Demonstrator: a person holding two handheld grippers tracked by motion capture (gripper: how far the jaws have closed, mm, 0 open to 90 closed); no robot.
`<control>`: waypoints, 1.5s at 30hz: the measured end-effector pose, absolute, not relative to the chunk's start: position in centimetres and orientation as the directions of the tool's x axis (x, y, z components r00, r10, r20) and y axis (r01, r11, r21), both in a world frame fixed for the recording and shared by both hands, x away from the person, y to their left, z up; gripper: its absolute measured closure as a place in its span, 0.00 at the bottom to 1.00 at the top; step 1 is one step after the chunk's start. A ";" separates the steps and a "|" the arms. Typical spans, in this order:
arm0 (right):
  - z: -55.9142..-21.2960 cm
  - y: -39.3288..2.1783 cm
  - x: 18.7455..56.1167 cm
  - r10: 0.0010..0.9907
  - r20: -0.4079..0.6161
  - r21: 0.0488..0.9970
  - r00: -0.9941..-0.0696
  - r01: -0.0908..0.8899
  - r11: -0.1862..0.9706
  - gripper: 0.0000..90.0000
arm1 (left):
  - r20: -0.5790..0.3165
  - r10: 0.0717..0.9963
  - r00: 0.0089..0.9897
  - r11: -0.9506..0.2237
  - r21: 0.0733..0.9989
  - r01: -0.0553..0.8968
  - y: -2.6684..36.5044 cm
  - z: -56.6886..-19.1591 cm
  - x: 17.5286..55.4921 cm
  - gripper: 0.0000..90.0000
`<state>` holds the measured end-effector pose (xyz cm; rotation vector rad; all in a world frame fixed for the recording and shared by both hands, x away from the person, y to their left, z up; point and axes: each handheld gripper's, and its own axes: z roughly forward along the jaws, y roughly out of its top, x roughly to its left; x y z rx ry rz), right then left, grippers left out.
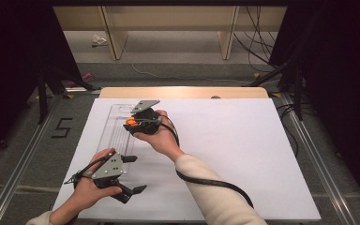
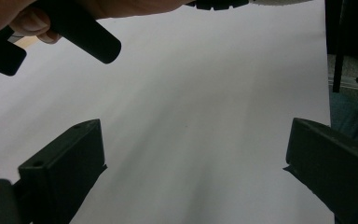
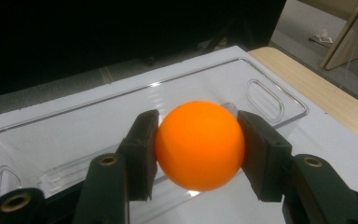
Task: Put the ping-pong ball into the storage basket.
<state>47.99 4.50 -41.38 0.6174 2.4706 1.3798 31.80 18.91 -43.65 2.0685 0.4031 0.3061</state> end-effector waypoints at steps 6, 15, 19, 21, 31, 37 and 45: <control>-41.4 4.9 48.2 0.471 -0.008 0.848 -0.882 0.244 0.470 0.57 | 0.054 0.400 0.915 -0.476 0.865 0.157 18.9 -43.7 31.8 0.04; -41.3 5.6 48.4 0.461 -0.011 0.843 -0.887 0.240 0.481 0.57 | 0.055 0.400 0.915 -0.477 0.865 0.157 18.9 -43.7 31.8 0.04; -41.2 5.9 48.5 0.459 -0.010 0.841 -0.888 0.241 0.484 0.57 | 0.057 0.398 0.916 -0.480 0.864 0.155 18.9 -43.6 31.8 0.04; -41.2 6.1 48.6 0.456 -0.010 0.840 -0.890 0.240 0.486 0.57 | 0.057 0.398 0.916 -0.480 0.863 0.155 18.9 -43.6 31.8 0.04; -41.3 6.8 48.7 0.446 -0.008 0.833 -0.895 0.241 0.498 0.57 | 0.058 0.397 0.916 -0.480 0.863 0.154 18.9 -43.6 31.8 0.05; -41.4 7.2 48.8 0.440 -0.007 0.830 -0.898 0.240 0.504 0.57 | 0.058 0.396 0.916 -0.481 0.863 0.153 18.9 -43.6 31.8 0.05; -41.5 7.9 48.9 0.432 -0.006 0.827 -0.902 0.239 0.509 0.57 | 0.059 0.395 0.917 -0.482 0.863 0.152 18.9 -43.6 31.7 0.05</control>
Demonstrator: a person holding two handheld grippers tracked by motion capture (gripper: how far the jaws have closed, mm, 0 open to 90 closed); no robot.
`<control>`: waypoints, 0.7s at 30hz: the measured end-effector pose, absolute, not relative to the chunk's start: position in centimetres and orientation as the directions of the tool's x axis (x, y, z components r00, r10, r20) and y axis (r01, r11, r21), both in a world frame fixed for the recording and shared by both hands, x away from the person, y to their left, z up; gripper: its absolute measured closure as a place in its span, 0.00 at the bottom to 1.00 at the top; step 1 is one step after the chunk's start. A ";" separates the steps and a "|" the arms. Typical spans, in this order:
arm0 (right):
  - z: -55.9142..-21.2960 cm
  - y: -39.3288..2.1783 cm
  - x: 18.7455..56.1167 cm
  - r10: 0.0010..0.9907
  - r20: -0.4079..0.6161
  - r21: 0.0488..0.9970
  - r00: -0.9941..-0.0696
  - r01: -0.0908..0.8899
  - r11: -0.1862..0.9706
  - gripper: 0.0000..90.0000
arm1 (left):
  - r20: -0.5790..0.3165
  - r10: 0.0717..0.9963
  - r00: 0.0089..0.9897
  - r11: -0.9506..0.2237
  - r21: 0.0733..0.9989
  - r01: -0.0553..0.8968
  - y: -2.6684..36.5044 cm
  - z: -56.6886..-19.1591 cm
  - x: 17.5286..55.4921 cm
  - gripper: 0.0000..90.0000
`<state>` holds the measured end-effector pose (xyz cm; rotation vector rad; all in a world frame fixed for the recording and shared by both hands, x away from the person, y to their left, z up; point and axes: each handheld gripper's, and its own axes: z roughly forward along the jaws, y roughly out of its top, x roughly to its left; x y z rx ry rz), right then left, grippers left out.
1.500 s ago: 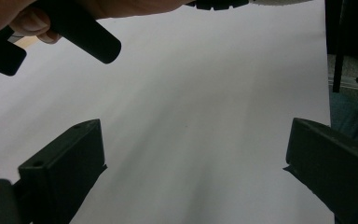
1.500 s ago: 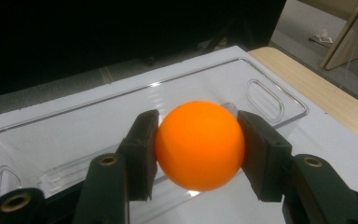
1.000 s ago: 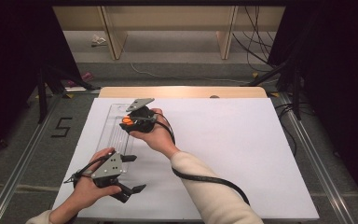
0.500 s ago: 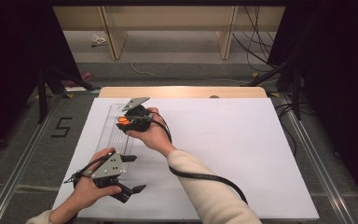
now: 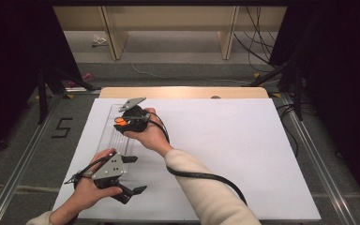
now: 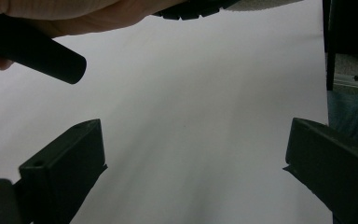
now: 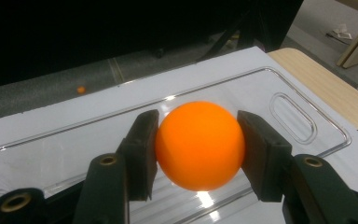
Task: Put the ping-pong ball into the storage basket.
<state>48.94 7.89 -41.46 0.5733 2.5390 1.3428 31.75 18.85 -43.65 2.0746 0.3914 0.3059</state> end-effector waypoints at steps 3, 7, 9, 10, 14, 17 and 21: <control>-41.4 8.0 48.9 0.432 -0.007 0.826 -0.902 0.238 0.511 0.57 | 0.059 0.395 0.917 -0.481 0.863 0.152 18.8 -43.7 31.7 0.05; -41.5 8.2 49.0 0.429 -0.006 0.823 -0.903 0.239 0.515 0.57 | 0.062 0.392 0.918 -0.484 0.862 0.148 18.8 -43.6 31.7 0.05; -41.6 8.3 49.0 0.428 -0.006 0.822 -0.904 0.239 0.517 0.57 | 0.064 0.391 0.918 -0.485 0.862 0.147 18.8 -43.6 31.7 0.05; -41.6 8.3 49.0 0.428 -0.006 0.822 -0.904 0.239 0.517 0.57 | 0.064 0.391 0.918 -0.485 0.862 0.147 18.8 -43.7 31.7 0.05; -41.8 8.5 49.1 0.427 -0.004 0.819 -0.904 0.242 0.521 0.57 | 0.064 0.392 0.918 -0.485 0.862 0.146 18.8 -43.6 31.7 0.05; -41.8 8.6 49.1 0.428 0.000 0.818 -0.904 0.247 0.520 0.57 | 0.067 0.390 0.918 -0.487 0.861 0.145 18.8 -43.7 31.7 0.05; -41.8 8.8 49.2 0.423 -0.003 0.816 -0.906 0.243 0.524 0.57 | 0.066 0.392 0.918 -0.487 0.861 0.146 18.8 -43.7 31.7 0.05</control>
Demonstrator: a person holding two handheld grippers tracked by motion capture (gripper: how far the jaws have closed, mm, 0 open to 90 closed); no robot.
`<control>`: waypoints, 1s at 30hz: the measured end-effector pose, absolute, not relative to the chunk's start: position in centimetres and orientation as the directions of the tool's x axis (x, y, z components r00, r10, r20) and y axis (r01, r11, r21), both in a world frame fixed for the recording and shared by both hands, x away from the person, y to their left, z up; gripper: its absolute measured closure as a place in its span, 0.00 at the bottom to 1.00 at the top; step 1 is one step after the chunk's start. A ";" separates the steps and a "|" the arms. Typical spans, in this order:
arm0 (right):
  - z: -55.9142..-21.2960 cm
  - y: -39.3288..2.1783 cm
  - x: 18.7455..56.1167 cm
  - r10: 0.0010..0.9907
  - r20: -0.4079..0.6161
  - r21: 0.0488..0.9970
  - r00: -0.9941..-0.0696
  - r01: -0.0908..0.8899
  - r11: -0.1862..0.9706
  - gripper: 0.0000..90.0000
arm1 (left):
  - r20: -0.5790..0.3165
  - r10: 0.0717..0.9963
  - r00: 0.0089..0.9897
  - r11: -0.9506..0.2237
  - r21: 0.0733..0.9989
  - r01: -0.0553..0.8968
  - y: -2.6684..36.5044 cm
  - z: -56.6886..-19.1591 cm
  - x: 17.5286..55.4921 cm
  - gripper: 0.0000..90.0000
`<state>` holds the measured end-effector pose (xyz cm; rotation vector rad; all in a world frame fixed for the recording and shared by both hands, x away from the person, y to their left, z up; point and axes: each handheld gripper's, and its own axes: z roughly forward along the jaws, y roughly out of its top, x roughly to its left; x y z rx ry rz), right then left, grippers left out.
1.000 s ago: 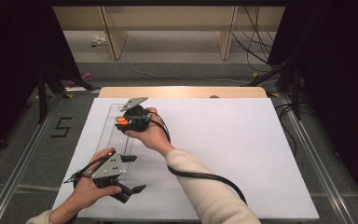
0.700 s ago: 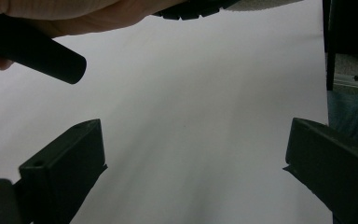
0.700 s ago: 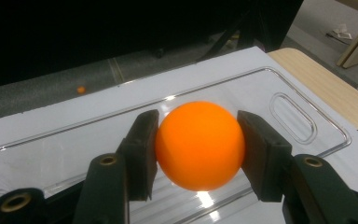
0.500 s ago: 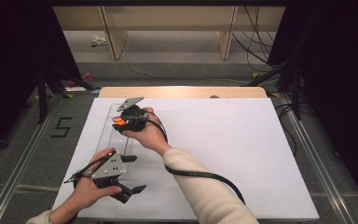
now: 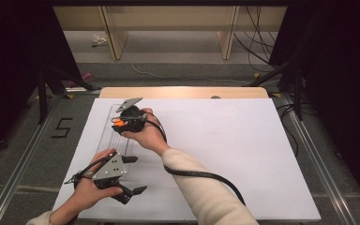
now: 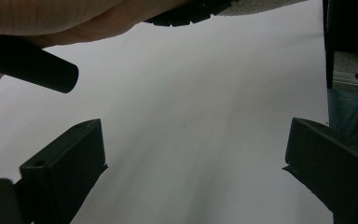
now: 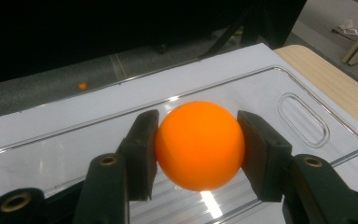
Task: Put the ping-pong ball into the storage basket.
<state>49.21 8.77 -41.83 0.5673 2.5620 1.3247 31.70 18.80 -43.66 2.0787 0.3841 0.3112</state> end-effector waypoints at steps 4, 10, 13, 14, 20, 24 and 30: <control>-41.9 8.9 49.3 0.422 -0.005 0.814 -0.907 0.242 0.529 0.57 | 0.066 0.391 0.918 -0.487 0.861 0.145 18.8 -43.7 31.7 0.05; -42.0 9.1 49.3 0.419 -0.006 0.810 -0.908 0.242 0.534 0.57 | 0.067 0.390 0.918 -0.488 0.861 0.145 18.8 -43.7 31.7 0.05; -42.1 9.2 49.4 0.414 -0.007 0.807 -0.910 0.240 0.540 0.57 | 0.067 0.389 0.919 -0.489 0.860 0.145 18.8 -43.7 31.7 0.05; -42.2 9.2 49.4 0.416 -0.005 0.806 -0.909 0.242 0.540 0.57 | 0.066 0.387 0.920 -0.491 0.859 0.145 18.8 -43.7 31.7 0.05; -42.5 9.4 49.4 0.413 -0.001 0.799 -0.911 0.248 0.548 0.57 | 0.067 0.384 0.921 -0.493 0.858 0.143 18.8 -43.7 31.7 0.05; -42.6 9.4 49.5 0.413 0.002 0.797 -0.911 0.251 0.550 0.57 | 0.069 0.383 0.921 -0.495 0.858 0.141 18.8 -43.7 31.7 0.05; -43.0 9.7 49.5 0.407 0.003 0.790 -0.914 0.251 0.559 0.57 | 0.071 0.382 0.921 -0.496 0.857 0.140 18.7 -43.7 31.6 0.05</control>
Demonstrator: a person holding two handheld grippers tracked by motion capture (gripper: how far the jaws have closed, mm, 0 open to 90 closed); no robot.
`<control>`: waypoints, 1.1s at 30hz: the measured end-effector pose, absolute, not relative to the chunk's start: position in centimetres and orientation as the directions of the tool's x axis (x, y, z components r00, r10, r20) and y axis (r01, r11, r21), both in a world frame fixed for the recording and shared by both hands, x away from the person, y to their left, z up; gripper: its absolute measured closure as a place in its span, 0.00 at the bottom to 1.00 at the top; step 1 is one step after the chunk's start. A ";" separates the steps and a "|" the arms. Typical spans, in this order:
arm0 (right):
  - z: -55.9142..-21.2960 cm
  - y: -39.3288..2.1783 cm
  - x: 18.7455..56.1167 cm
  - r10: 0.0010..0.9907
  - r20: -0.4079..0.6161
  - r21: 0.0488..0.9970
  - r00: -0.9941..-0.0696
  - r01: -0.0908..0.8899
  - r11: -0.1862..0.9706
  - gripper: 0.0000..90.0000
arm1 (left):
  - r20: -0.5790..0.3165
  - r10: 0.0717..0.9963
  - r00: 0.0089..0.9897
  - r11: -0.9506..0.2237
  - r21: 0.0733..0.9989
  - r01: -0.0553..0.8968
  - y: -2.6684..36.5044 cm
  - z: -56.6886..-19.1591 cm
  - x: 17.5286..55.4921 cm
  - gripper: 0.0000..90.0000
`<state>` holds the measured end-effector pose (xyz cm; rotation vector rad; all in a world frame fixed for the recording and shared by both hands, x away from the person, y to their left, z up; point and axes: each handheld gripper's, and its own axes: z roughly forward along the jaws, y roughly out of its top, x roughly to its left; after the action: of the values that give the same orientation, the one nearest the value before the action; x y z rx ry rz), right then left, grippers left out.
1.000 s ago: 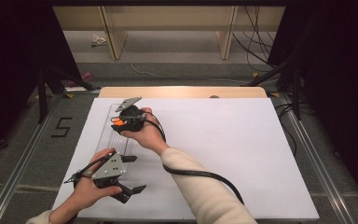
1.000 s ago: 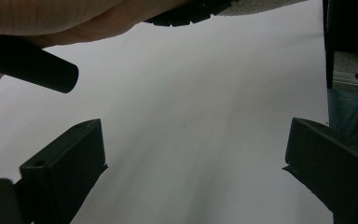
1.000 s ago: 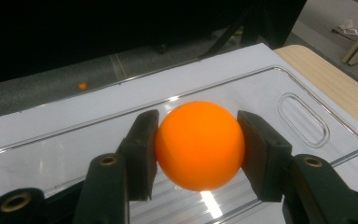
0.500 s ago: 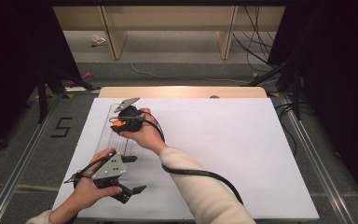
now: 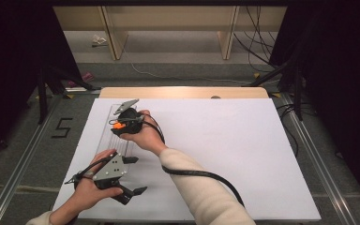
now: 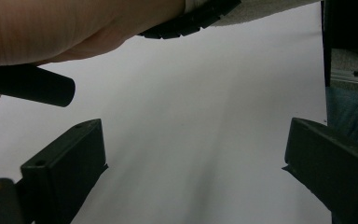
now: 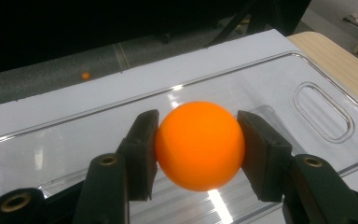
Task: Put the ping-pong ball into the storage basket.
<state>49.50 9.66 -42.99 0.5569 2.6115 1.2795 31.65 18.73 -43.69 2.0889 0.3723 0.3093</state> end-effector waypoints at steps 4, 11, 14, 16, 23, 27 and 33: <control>-43.1 9.9 49.4 0.401 0.003 0.788 -0.916 0.249 0.564 0.57 | 0.070 0.383 0.921 -0.496 0.857 0.141 18.7 -43.7 31.6 0.05; -43.1 10.2 49.4 0.393 0.004 0.784 -0.919 0.247 0.569 0.57 | 0.072 0.380 0.922 -0.498 0.856 0.138 18.7 -43.7 31.6 0.05; -43.2 10.2 49.4 0.393 0.003 0.783 -0.920 0.246 0.571 0.57 | 0.072 0.380 0.922 -0.498 0.856 0.138 18.7 -43.7 31.6 0.05; -43.2 10.3 49.4 0.390 0.003 0.781 -0.921 0.246 0.574 0.57 | 0.072 0.379 0.923 -0.498 0.856 0.138 18.7 -43.7 31.6 0.05; -43.5 10.5 49.4 0.387 0.006 0.775 -0.922 0.249 0.581 0.57 | 0.070 0.380 0.922 -0.498 0.856 0.140 18.7 -43.7 31.6 0.05; -43.6 10.5 49.4 0.385 0.006 0.770 -0.923 0.250 0.587 0.57 | 0.069 0.379 0.923 -0.497 0.856 0.140 18.7 -43.7 31.6 0.05; -43.8 10.6 49.5 0.382 0.012 0.762 -0.924 0.256 0.595 0.57 | 0.069 0.379 0.923 -0.497 0.856 0.140 18.7 -43.7 31.6 0.05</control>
<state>49.49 10.65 -43.78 0.5377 2.6668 1.2377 31.60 18.66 -43.71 2.0905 0.3701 0.3056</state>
